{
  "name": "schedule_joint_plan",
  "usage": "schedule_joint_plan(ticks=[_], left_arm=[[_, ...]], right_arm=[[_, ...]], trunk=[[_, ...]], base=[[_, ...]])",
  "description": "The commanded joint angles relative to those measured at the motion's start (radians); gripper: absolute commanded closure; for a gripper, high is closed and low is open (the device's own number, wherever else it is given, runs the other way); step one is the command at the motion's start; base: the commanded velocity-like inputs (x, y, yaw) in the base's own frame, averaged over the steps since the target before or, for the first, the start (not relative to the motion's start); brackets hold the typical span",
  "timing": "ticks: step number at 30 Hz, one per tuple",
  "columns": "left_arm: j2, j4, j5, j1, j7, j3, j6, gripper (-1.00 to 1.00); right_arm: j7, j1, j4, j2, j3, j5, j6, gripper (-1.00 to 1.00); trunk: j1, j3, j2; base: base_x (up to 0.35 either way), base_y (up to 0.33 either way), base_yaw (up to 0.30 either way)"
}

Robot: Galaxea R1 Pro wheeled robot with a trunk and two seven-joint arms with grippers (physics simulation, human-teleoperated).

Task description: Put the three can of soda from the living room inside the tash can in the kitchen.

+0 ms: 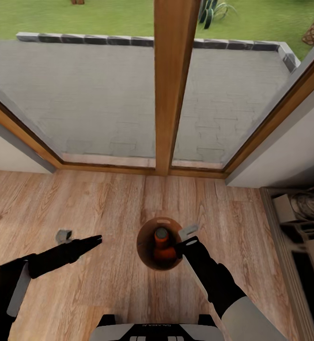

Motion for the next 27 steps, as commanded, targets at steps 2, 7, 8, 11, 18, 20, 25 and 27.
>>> schedule_joint_plan(ticks=[2,7,8,11,18,20,25,27], left_arm=[[0.039,0.031,-0.002,0.0,-0.023,0.07,-0.001,-1.0],[0.166,0.269,-0.011,0.0,-0.038,0.138,-0.073,-1.0],[0.186,0.336,-0.028,0.0,-0.029,0.142,-0.128,-1.0],[0.209,0.438,-0.06,0.0,0.017,0.147,-0.218,-1.0],[0.228,0.575,-0.081,0.0,0.205,0.177,-0.338,-1.0],[0.23,0.635,-0.083,0.0,0.285,0.184,-0.396,-1.0],[0.242,0.686,-0.083,0.0,0.36,0.19,-0.476,-1.0],[0.25,0.695,-0.083,0.0,0.396,0.192,-0.488,-1.0]], right_arm=[[0.0,0.0,0.0,0.0,0.0,-0.009,-0.002,1.0],[0.001,0.0,-0.001,0.0,0.0,-0.009,-0.001,1.0],[0.001,0.0,-0.002,0.0,0.0,-0.009,-0.001,1.0],[0.002,0.0,-0.004,0.0,0.0,-0.009,-0.001,1.0],[0.005,0.0,-0.007,0.0,0.0,-0.01,-0.002,1.0],[0.006,0.0,-0.008,0.0,0.0,-0.011,-0.002,1.0],[0.008,0.0,-0.008,0.0,0.0,-0.016,-0.003,1.0],[0.009,0.0,-0.008,0.0,0.0,-0.018,-0.003,1.0]], trunk=[[0.0,0.0,0.0],[0.0,0.0,0.0],[0.0,0.0,0.0],[0.0,0.0,0.0],[0.0,0.0,0.0],[0.0,0.0,0.0],[0.0,0.0,0.0],[0.0,0.0,0.0]], base=[[0.0,0.0,0.0],[0.0,0.0,0.0],[0.0,0.0,0.0],[0.0,0.0,0.0],[0.0,0.0,0.0],[0.0,0.0,0.0],[0.001,0.0,0.0],[0.038,0.0,0.0]])
